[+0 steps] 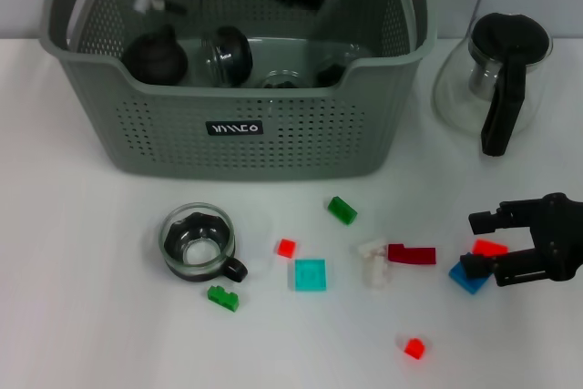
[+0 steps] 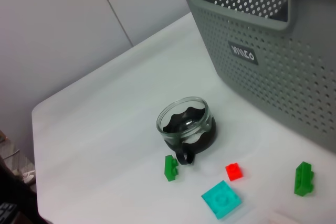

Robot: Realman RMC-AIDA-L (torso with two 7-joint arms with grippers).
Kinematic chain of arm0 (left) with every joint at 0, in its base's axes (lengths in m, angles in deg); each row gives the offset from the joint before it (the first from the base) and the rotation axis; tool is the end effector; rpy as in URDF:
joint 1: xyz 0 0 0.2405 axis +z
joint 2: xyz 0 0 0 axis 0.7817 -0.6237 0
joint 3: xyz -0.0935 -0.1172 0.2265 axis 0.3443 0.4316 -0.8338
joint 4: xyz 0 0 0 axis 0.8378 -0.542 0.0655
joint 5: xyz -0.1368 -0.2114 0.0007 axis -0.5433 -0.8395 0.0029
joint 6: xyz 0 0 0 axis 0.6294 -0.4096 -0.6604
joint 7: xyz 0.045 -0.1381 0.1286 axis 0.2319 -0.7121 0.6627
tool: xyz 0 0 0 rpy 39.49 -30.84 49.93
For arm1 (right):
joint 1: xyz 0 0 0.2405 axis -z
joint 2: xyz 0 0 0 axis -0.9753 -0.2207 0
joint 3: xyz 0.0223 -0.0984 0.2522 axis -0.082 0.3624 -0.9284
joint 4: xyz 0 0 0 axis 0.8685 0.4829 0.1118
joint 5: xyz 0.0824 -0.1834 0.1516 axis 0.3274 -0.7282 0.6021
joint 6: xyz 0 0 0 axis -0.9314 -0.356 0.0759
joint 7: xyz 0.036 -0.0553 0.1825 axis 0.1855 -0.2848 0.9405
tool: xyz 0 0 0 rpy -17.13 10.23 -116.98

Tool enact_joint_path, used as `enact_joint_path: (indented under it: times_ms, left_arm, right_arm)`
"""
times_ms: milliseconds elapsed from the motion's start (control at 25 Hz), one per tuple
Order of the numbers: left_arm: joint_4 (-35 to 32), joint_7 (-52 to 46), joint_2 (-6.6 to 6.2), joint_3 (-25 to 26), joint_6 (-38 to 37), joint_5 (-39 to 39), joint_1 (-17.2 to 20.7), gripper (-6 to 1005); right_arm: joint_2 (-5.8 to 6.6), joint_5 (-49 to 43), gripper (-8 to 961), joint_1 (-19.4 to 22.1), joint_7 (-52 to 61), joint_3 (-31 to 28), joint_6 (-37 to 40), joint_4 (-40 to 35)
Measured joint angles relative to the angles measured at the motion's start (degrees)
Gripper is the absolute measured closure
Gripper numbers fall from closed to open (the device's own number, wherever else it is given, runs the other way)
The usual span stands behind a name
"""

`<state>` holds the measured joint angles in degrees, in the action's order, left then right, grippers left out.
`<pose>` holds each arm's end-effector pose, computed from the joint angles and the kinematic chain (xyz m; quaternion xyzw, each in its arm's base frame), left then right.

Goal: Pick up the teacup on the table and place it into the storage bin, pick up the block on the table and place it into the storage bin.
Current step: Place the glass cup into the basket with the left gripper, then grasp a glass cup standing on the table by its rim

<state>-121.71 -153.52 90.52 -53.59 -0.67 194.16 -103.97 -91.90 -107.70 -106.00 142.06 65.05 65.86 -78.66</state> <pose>-0.0861 0.5393 -0.0287 -0.9111 -0.2461 -0.0450 0.3275 0.2906 0.3637 -0.0116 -0.9529 0.2726 0.1289 0.0318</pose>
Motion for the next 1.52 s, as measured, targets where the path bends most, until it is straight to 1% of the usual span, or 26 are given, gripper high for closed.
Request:
enact_joint_path:
  times_ms: [40,120,160,240,320,400,440,560,600,760,880,960,1080,1160,1200,1240,1320,1520]
  left_arm:
    - [-3.65,1.35,-0.15,0.97,-4.13,-4.87,1.53,341]
    - [-7.63,4.22,-0.44,2.21,-9.25,-11.56,3.48,303]
    - [-10.24,7.49,-0.66,3.21,-13.69,-17.53,5.21,283]
    - [-13.97,14.25,-0.92,4.68,-22.18,-26.76,8.37,244]
    - [-17.41,21.74,-1.05,5.35,-30.94,-33.79,12.03,203]
    - [-19.94,27.08,-0.77,5.31,-37.52,-36.23,15.05,163]
    - [-21.2,29.58,-0.48,5.16,-40.97,-36.5,16.58,165]
    - [-23.94,35.62,0.21,3.55,-48.85,-34.27,20.71,168]
    - [-24.85,36.7,0.25,2.59,-49.71,-33.25,21.96,169]
    - [-27.78,39.34,0.38,-0.17,-50.45,-28.38,25.72,171]
    - [-28.28,40.21,0.54,-3.43,-48.02,-20.43,27.25,172]
    - [-27.28,40.46,0.55,-5.87,-44.82,-15.69,27.74,172]
    - [-24.35,40.78,0.57,-10.62,-37.54,-8.32,28.25,172]
    - [-22.01,40.77,0.58,-13.69,-33.18,-4.77,28.36,173]
    - [-19.36,40.74,0.59,-16.06,-29.5,-2.25,28.19,173]
    - [-19.36,40.74,0.59,-16.06,-29.5,-2.25,28.19,173]
    - [-17.01,40.67,0.59,-17.06,-27.05,-0.39,27.77,173]
    - [-13.6,40.53,0.45,-17.31,-24.6,2.05,27.11,174]
  right_arm:
    - [0.03,0.0,126,0.0,-0.12,-0.07,-0.01,0.0]
    - [0.05,0.0,126,-0.07,-0.26,-0.12,-0.01,0.0]
    - [0.06,0.0,127,-0.13,-0.3,-0.14,-0.01,0.0]
    - [0.06,0.01,127,-0.28,-0.3,-0.17,0.02,0.0]
    - [0.09,0.0,127,-0.38,-0.26,-0.17,0.12,0.0]
    - [0.13,0.02,127,-0.41,-0.21,-0.24,0.13,0.0]
    - [0.11,0.03,127,-0.42,-0.2,-0.42,0.1,0.01]
    - [-0.05,0.03,127,-0.48,-0.22,-1.17,0.02,0.0]
    - [-0.11,0.03,127,-0.51,-0.22,-1.34,0.01,0.0]
    - [-0.38,0.01,127,-0.6,-0.05,-1.59,0.0,0.0]
    - [-0.6,0.0,127,-0.65,0.26,-1.59,0.0,0.02]
    - [-0.68,-0.01,126,-0.61,0.58,-1.59,0.0,0.06]
    - [-0.88,0.0,126,-0.58,1.06,-1.58,0.0,0.09]
    - [-0.98,0.0,126,-0.59,1.45,-1.58,0.0,0.09]
    - [-1.01,0.0,126,-0.59,1.63,-1.57,0.01,0.09]
    - [-1.03,0.0,126,-0.59,1.82,-1.57,0.01,0.09]
    - [-1.04,0.0,126,-0.53,2.07,-1.58,0.0,0.09]
    - [-1.12,0.0,127,-0.37,2.5,-1.58,0.01,0.09]
